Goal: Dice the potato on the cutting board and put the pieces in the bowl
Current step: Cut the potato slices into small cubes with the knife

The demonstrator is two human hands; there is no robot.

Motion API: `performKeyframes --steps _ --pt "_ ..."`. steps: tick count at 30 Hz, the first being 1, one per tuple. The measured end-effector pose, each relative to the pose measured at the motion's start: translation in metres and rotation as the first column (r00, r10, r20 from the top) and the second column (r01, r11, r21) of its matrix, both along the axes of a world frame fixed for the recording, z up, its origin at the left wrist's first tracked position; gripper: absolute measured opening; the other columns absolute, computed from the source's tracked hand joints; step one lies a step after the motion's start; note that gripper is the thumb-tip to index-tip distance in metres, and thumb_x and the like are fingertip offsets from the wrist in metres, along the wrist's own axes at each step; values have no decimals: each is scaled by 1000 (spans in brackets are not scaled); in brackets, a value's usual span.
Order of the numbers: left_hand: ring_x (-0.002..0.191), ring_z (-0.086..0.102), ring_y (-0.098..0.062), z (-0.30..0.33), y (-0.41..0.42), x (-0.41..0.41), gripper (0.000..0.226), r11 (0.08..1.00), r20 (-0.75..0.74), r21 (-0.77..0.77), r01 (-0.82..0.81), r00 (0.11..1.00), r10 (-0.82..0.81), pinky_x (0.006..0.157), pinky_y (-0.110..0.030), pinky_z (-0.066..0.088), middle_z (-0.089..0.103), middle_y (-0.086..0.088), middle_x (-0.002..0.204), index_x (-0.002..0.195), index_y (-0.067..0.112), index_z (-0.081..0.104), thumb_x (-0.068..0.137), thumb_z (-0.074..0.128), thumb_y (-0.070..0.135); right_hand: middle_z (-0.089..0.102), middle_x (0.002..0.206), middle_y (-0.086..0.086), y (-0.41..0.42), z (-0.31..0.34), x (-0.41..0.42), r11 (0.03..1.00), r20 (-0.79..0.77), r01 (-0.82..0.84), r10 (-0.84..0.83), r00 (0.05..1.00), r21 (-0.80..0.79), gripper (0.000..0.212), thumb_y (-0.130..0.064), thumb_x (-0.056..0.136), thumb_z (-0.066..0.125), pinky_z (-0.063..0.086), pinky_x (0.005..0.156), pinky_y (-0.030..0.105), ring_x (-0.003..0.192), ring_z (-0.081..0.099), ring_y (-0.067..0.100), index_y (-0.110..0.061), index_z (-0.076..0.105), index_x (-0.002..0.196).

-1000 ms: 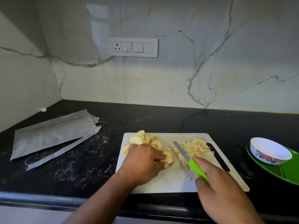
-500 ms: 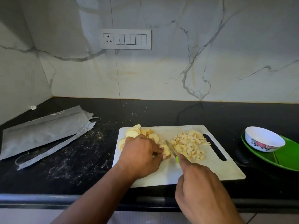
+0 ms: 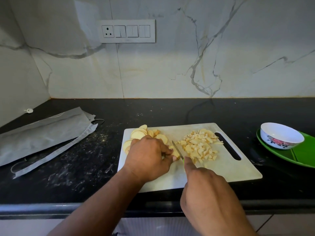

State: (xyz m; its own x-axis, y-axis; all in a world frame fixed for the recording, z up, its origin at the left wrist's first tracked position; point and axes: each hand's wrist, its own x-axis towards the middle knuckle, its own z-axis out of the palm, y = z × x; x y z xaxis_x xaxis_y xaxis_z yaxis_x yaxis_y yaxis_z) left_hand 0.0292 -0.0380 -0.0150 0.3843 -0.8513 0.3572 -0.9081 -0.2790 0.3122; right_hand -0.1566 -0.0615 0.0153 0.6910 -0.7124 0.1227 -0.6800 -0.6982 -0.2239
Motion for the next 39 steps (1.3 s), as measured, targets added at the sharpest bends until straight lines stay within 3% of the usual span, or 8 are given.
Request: performKeyframes --steps 5,10,14,20,25,31,35,39 --pt "112 64 0 -4 -4 4 34 1000 -19 -21 -4 1000 4 104 -43 49 73 29 110 108 43 79 85 65 62 44 74 -8 3 -3 1 996 -43 -2 -1 999 -85 72 -22 93 47 43 58 24 67 49 11 -22 13 156" --pt "110 65 -2 -6 -6 5 27 999 -18 -26 -33 999 32 102 -41 51 74 27 108 104 43 80 86 69 61 55 84 -4 3 -7 -3 984 -4 -24 24 1000 -174 68 -22 93 48 40 61 26 71 49 14 -16 20 155" --pt "107 66 -6 -7 -7 4 24 998 -71 -34 -55 996 53 100 -42 52 76 25 102 99 43 81 85 72 60 42 75 -4 3 -8 -5 981 0 -40 41 999 -191 69 -20 92 50 39 59 29 67 45 16 -15 22 154" --pt "105 67 -6 -4 -6 -1 18 996 -99 -35 -80 992 76 98 -39 54 76 24 100 97 41 82 87 75 53 45 80 -3 0 -8 -1 987 26 -35 40 999 -157 66 -21 89 54 40 61 30 70 45 17 -18 30 151" --pt "100 66 -4 1 -4 -6 21 996 -101 -2 -95 990 94 94 -37 56 76 23 101 100 39 82 89 73 54 55 91 -1 -1 -4 -12 991 5 -42 43 999 -128 70 -24 89 58 42 66 30 76 46 17 -25 28 151" --pt "98 65 -3 3 -3 -10 25 996 -106 10 -84 991 85 91 -36 57 76 24 103 102 38 82 89 72 58 51 86 -5 14 -7 -35 995 3 -70 71 998 -74 74 -26 91 57 50 68 30 79 55 15 -28 20 154" --pt "99 65 -3 4 -1 -10 23 997 -134 5 -78 988 78 93 -37 57 75 24 103 101 39 81 89 73 56 49 76 -9 31 -13 -60 991 24 -73 76 997 -108 73 -29 96 49 41 56 24 65 51 8 -31 7 156" --pt "93 66 -2 1 -1 -4 20 997 -248 -12 -80 966 74 89 -35 59 75 25 95 94 40 82 82 80 57 49 71 -9 28 -8 -59 992 115 -16 30 993 -125 68 -37 98 42 33 49 21 58 47 5 -32 6 156"
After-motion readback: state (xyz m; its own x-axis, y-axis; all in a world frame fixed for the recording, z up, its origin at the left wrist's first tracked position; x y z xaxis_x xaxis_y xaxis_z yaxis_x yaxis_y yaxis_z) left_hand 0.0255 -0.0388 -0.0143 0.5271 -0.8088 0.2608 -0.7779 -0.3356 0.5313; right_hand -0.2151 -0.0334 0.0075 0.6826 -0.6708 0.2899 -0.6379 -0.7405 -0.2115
